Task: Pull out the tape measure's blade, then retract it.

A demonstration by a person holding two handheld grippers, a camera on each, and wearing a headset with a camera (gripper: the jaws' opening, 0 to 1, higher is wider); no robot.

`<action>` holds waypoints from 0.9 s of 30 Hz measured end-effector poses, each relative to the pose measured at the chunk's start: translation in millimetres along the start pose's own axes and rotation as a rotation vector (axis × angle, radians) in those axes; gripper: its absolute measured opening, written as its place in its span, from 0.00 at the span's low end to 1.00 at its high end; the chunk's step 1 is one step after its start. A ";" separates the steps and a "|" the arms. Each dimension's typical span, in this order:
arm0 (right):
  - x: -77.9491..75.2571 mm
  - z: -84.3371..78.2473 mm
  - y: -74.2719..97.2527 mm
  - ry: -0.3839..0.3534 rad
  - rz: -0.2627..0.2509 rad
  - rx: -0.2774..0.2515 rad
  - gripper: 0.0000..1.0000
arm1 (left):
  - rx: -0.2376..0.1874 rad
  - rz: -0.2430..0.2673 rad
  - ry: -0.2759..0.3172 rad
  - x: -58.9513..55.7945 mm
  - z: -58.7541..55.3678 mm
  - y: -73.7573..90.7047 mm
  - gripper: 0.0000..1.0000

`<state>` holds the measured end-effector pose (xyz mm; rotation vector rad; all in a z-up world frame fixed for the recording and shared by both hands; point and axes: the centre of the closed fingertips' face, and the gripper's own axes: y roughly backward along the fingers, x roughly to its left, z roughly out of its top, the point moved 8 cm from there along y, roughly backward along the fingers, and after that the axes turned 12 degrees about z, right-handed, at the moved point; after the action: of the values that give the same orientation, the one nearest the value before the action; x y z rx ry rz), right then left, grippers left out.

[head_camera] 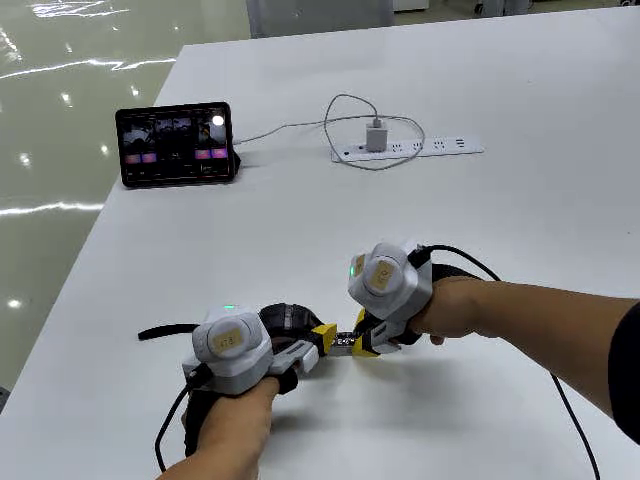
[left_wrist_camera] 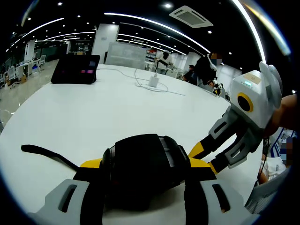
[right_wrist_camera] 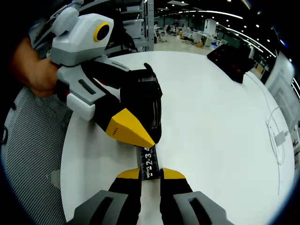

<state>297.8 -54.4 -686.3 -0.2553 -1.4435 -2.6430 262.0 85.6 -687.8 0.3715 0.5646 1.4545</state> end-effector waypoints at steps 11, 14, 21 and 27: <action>-0.6 4.7 -3.7 0.004 0.007 -0.019 0.11 | 0.002 0.002 0.005 0.4 0.4 -1.1 0.65; -0.2 6.5 -4.9 0.008 0.007 -0.021 0.11 | 0.002 0.002 0.005 0.8 0.4 -1.2 0.65; -1.1 9.3 -6.9 0.006 0.005 -0.041 0.11 | 0.002 0.002 0.007 0.7 0.3 -1.5 0.65; -1.3 10.4 -8.5 -0.010 0.009 -0.064 0.11 | 0.002 0.002 0.009 0.6 0.2 -1.3 0.65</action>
<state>298.4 -41.1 -688.1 -0.2808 -1.3593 -2.6873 263.2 86.1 -688.4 0.3667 0.5731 1.4583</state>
